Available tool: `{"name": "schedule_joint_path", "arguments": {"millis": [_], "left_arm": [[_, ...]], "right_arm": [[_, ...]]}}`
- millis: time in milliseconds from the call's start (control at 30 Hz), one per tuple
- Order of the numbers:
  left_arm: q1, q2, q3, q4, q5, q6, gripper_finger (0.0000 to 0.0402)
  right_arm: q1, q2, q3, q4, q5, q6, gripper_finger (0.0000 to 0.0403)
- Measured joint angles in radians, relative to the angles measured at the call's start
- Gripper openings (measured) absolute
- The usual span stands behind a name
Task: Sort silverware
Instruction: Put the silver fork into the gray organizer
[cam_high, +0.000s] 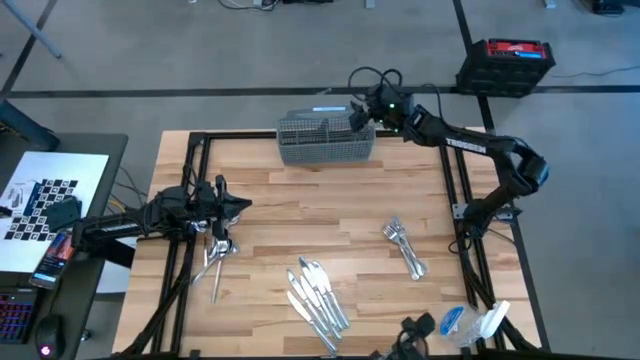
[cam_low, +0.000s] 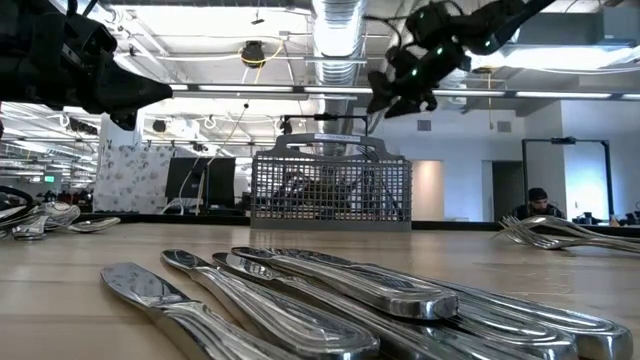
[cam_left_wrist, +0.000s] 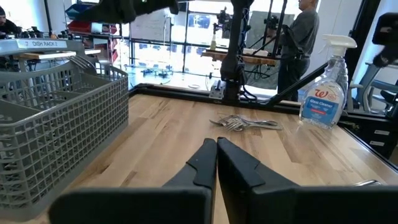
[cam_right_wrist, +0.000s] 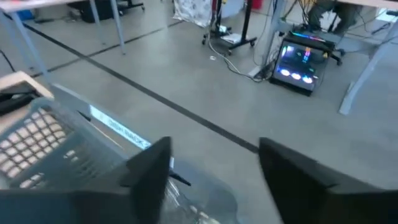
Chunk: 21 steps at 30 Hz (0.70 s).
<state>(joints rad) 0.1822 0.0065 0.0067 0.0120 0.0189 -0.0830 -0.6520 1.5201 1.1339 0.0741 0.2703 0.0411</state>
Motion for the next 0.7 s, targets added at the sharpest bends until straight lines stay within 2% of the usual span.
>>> {"name": "schedule_joint_path", "arguments": {"millis": [100,233,367,433,500,700], "left_arm": [[0.000,0.000,0.000,0.000,0.000,0.000,0.0000],[0.000,0.000,0.000,0.000,0.000,0.000,0.0000],[0.000,0.000,0.000,0.000,0.000,0.000,0.0000],[0.000,0.000,0.000,0.000,0.000,0.000,0.0000],[0.000,0.000,0.000,0.000,0.000,0.000,0.0000],[0.000,0.000,0.000,0.000,0.000,0.000,0.0000]], "right_arm": [[-0.008,-0.075,0.006,-0.084,-0.003,-0.042,0.0314],[0.011,-0.212,0.080,-0.422,-0.009,-0.068,0.0328],[0.075,-0.321,0.098,-0.826,-0.138,0.109,0.0319],[0.141,-0.347,0.057,-0.998,-0.191,0.215,0.0314],[0.234,-0.373,-0.016,-1.116,-0.200,0.318,0.0311],[0.508,-0.387,-0.287,-1.147,-0.204,0.641,0.0310]]}}
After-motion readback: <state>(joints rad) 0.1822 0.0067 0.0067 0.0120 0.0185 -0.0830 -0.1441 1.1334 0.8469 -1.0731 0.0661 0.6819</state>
